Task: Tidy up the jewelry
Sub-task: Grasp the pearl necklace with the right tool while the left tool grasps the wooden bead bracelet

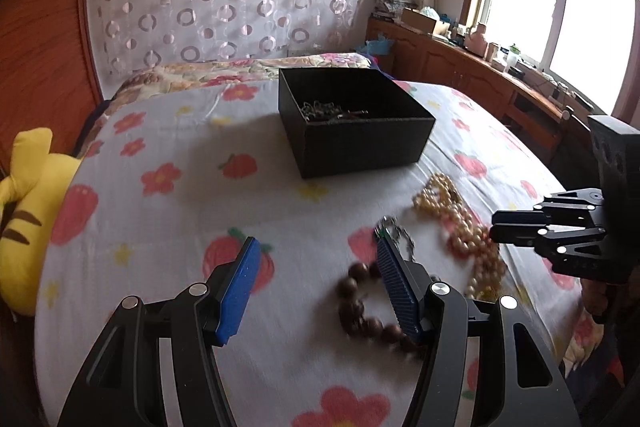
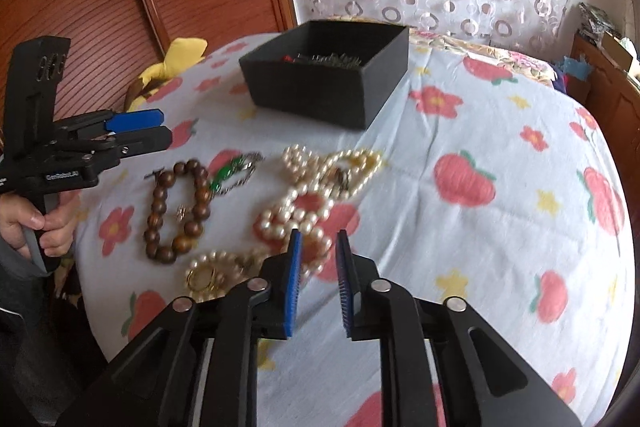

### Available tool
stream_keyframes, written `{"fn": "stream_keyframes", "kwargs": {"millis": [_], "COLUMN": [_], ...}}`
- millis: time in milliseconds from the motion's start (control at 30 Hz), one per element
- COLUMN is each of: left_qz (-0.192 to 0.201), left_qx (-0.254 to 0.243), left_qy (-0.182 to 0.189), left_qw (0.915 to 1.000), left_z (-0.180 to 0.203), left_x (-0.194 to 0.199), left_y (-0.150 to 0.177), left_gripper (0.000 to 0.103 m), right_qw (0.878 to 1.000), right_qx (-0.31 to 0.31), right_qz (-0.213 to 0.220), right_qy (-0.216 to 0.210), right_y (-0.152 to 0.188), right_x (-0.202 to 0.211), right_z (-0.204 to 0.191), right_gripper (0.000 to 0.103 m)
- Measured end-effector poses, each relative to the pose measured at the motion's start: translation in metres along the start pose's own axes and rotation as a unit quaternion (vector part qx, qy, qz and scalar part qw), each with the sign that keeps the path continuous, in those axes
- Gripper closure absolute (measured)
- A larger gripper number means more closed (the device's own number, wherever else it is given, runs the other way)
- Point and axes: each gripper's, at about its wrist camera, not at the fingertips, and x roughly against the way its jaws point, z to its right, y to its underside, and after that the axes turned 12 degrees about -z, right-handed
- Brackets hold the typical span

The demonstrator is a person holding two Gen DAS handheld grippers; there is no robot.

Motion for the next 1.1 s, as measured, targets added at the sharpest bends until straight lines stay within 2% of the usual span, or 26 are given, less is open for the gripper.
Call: {"fn": "stream_keyframes", "kwargs": {"millis": [267,333,400,533,667,900,1067,1100], "left_qz": [-0.001,-0.004,-0.011,-0.023,-0.036,-0.047,-0.052,-0.052], "left_qx": [0.002,0.002,0.003,-0.002,0.001,0.004,-0.011,-0.013], "left_qy": [0.005,0.007,0.01,0.011,0.018,0.005,-0.01,-0.01], "left_qw": [1.0,1.0,0.9999,0.9997,0.9992,0.9989,0.9986,0.9985], "left_z": [0.007,0.009,0.012,0.017,0.018,0.018,0.021,0.021], "left_x": [0.003,0.003,0.001,-0.004,-0.011,-0.023,-0.026,-0.026], "left_y": [0.015,0.019,0.022,0.023,0.019,0.011,0.009,0.009], "left_gripper": [0.045,0.045,0.045,0.045,0.062,0.066,0.089,0.089], "right_qw": [1.0,0.999,0.999,0.999,0.996,0.989,0.984,0.983], "right_qx": [0.018,0.026,0.02,0.006,0.011,0.033,0.041,0.041], "right_qz": [-0.006,-0.004,-0.002,0.038,0.079,0.134,0.161,0.166], "right_qy": [0.022,0.03,0.026,0.022,0.041,0.058,0.063,0.063], "right_y": [-0.006,-0.007,-0.007,-0.004,-0.004,-0.009,-0.016,-0.017], "right_x": [-0.009,-0.009,-0.008,0.009,0.036,0.082,0.106,0.112], "right_z": [-0.01,-0.012,-0.008,-0.002,-0.005,-0.014,-0.017,-0.017], "right_gripper": [0.083,0.093,0.094,0.094,0.095,0.095,0.095,0.095]}}
